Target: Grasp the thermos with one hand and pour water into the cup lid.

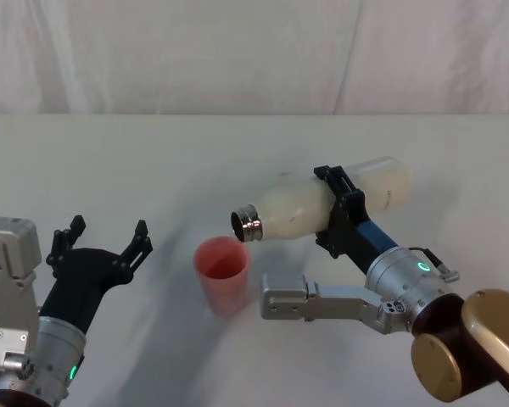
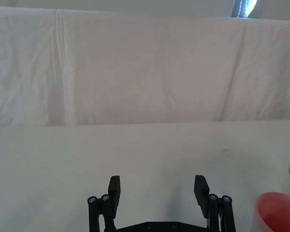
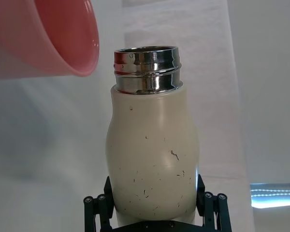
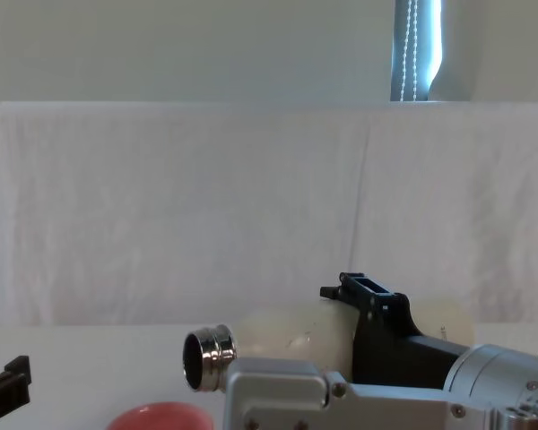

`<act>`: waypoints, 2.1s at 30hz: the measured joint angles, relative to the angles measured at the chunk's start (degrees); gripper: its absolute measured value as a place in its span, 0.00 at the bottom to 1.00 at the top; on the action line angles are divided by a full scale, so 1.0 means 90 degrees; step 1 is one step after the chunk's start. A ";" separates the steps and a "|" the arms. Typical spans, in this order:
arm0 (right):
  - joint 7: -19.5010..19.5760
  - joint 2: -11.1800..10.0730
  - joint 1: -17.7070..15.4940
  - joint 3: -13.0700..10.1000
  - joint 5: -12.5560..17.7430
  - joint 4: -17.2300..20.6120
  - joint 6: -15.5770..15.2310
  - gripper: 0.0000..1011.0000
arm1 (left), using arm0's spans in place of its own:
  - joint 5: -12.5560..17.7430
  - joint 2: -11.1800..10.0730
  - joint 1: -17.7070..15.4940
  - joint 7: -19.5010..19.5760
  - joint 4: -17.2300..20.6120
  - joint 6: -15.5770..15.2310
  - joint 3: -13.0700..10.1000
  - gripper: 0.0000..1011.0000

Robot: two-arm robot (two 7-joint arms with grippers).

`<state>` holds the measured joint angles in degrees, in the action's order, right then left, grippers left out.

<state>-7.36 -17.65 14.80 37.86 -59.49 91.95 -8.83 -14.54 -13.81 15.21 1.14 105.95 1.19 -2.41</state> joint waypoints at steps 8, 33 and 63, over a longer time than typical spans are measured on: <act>-0.0090 -0.0055 0.0030 0.0041 -0.0090 0.0033 -0.0045 0.95 | 0.0000 0.0000 0.0000 0.0000 0.0000 0.0000 0.0000 0.99; -0.0194 -0.0119 0.0117 0.0145 -0.0336 0.0152 -0.0146 0.95 | 0.0000 0.0000 0.0000 0.0000 0.0000 0.0000 0.0000 0.99; -0.0187 -0.0127 0.0122 0.0158 -0.0456 0.0223 -0.0210 0.95 | 0.0000 0.0000 0.0000 -0.0001 0.0000 0.0000 0.0000 0.99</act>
<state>-9.05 -18.80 15.90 39.28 -63.59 93.95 -10.72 -14.54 -13.81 15.21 1.14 105.95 1.19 -2.42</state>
